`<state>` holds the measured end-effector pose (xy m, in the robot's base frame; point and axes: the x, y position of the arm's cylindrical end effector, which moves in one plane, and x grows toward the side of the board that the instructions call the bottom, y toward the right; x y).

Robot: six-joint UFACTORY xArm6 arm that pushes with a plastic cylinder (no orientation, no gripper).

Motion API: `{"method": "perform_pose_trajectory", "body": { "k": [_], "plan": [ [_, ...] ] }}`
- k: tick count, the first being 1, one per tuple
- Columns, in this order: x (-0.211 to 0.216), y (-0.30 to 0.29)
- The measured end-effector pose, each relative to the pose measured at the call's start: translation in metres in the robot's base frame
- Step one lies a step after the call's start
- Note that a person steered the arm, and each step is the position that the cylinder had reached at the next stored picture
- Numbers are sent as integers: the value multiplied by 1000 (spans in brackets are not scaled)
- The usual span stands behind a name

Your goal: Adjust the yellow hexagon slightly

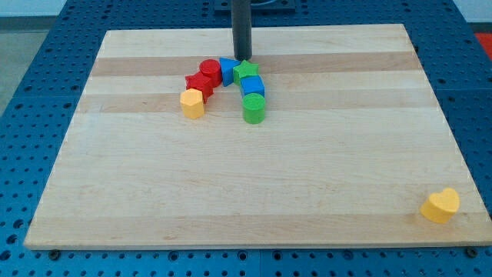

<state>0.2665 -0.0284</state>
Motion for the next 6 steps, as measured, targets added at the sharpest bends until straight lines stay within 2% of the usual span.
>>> {"method": "perform_pose_trajectory", "body": {
  "k": [1, 3, 6],
  "plan": [
    [-13, -36],
    [-13, -112],
    [49, -147]
  ]
}}
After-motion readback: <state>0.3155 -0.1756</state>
